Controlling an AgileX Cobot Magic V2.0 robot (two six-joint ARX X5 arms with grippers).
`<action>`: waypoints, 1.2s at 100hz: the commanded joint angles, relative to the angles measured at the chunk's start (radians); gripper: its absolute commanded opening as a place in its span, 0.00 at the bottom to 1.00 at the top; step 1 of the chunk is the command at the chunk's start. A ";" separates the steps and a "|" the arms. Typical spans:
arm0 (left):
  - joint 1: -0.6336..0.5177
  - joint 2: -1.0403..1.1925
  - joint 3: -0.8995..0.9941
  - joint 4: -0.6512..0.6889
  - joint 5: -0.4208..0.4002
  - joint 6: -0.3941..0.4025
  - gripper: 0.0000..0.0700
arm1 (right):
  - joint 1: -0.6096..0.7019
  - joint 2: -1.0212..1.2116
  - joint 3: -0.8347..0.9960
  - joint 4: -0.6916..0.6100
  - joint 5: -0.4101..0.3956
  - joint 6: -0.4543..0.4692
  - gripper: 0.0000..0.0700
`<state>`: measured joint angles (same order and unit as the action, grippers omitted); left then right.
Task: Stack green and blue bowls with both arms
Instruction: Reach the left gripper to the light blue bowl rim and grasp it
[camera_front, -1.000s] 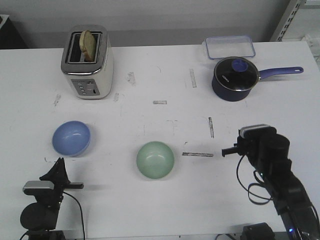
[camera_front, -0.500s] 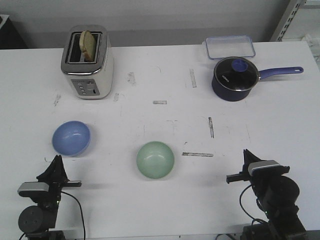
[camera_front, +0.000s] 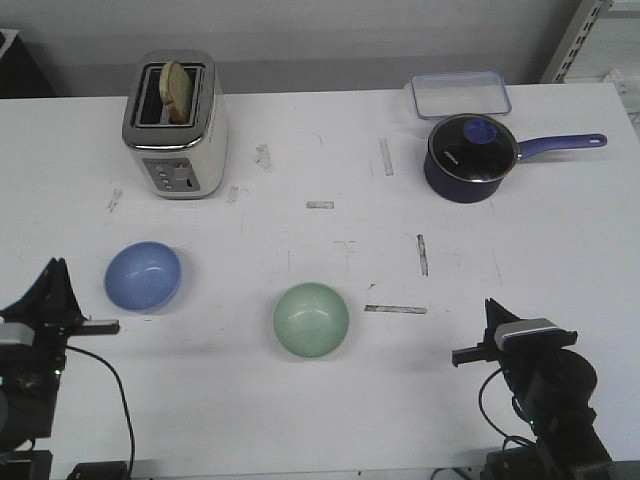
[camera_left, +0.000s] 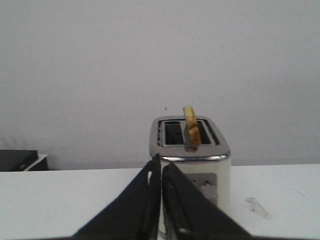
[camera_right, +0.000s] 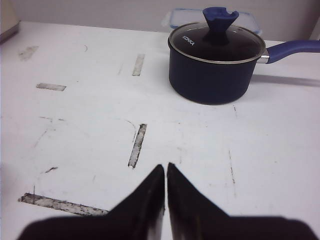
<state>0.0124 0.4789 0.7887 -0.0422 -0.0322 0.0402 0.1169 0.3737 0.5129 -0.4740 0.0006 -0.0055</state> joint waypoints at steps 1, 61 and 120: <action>0.005 0.104 0.138 -0.032 -0.022 0.031 0.00 | 0.000 0.007 0.002 0.008 0.000 -0.011 0.00; 0.159 0.752 0.526 -0.513 -0.024 -0.010 0.70 | 0.000 0.007 0.002 0.008 0.000 -0.011 0.00; 0.195 1.142 0.526 -0.742 0.005 -0.060 1.00 | 0.000 0.007 0.002 0.006 0.000 -0.010 0.00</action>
<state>0.2047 1.5925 1.2972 -0.7841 -0.0460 -0.0124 0.1169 0.3744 0.5129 -0.4744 0.0006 -0.0055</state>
